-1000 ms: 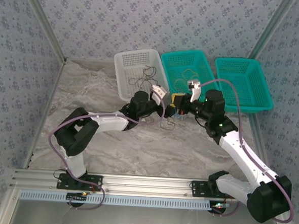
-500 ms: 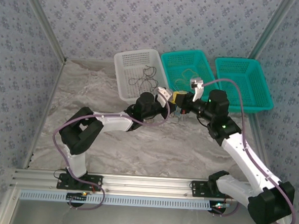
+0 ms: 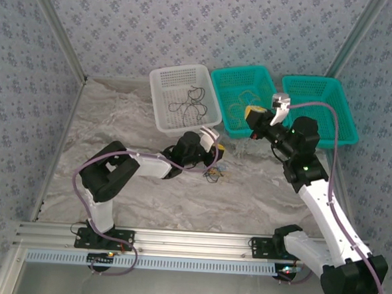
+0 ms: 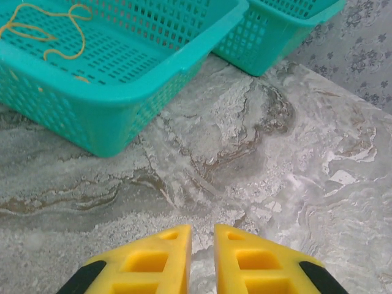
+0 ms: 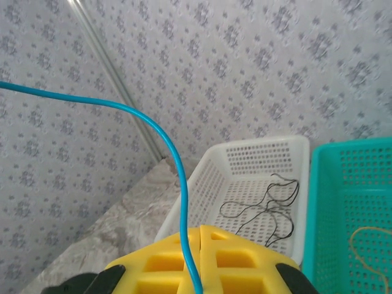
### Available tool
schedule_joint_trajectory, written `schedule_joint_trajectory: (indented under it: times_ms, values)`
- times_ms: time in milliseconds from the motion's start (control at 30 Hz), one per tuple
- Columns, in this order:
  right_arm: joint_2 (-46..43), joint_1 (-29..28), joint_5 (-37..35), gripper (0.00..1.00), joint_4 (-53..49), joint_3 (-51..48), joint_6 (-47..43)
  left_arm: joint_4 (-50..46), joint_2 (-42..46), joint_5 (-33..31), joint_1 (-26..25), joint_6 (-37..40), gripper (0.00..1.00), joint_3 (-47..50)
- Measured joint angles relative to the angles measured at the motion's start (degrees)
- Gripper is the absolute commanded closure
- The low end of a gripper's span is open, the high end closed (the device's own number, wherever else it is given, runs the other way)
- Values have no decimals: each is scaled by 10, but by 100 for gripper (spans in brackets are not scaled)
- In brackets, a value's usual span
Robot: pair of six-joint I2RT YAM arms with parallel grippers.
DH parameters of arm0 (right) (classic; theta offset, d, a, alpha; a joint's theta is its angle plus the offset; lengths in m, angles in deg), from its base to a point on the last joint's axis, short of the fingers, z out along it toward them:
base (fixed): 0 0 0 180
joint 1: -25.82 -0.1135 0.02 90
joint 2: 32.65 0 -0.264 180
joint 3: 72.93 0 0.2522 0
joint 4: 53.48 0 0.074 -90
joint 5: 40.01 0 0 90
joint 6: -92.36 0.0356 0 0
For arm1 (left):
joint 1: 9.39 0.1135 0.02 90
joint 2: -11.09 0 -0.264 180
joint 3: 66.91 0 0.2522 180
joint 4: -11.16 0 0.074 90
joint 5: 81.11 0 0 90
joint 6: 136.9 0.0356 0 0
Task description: Untangle the cables
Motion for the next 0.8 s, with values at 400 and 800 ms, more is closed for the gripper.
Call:
schedule_joint_trajectory:
  times_ms: [400, 800]
  values:
    - [31, 66, -87, 100, -44, 52, -2, 3, 2, -5, 9, -57, 58, 41]
    - [107, 176, -176, 100, -163, 62, 9, 49, 103, -30, 37, -127, 21, 118]
